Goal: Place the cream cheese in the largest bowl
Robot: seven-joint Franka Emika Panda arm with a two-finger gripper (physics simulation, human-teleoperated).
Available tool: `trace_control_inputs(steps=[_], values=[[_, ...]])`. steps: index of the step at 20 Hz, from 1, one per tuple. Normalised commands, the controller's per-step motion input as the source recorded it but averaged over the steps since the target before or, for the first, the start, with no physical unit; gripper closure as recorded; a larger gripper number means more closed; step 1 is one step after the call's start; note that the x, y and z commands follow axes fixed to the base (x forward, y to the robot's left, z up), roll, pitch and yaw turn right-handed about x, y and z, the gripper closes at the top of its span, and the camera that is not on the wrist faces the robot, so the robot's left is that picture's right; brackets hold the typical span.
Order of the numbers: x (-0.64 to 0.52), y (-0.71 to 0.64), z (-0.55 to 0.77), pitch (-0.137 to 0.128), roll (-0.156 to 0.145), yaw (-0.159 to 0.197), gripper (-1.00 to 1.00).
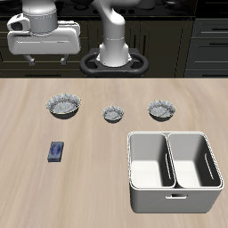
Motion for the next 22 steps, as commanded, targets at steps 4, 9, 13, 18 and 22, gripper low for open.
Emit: trace_control_inputs(steps=[4, 9, 13, 18, 22], values=[[0.13, -0.21, 0.07, -0.016, -0.009, -0.015, -1.0], [0.17, -0.07, 0.0, 0.003, 0.0, 0.01, -1.0], [0.18, -0.03, 0.06, -0.018, -0.012, -0.005, -1.0], [0.18, -0.04, 0.12, -0.028, -0.014, -0.001, -1.0], [0.1, -0.07, 0.03, -0.01, -0.005, -0.012, -1.0]])
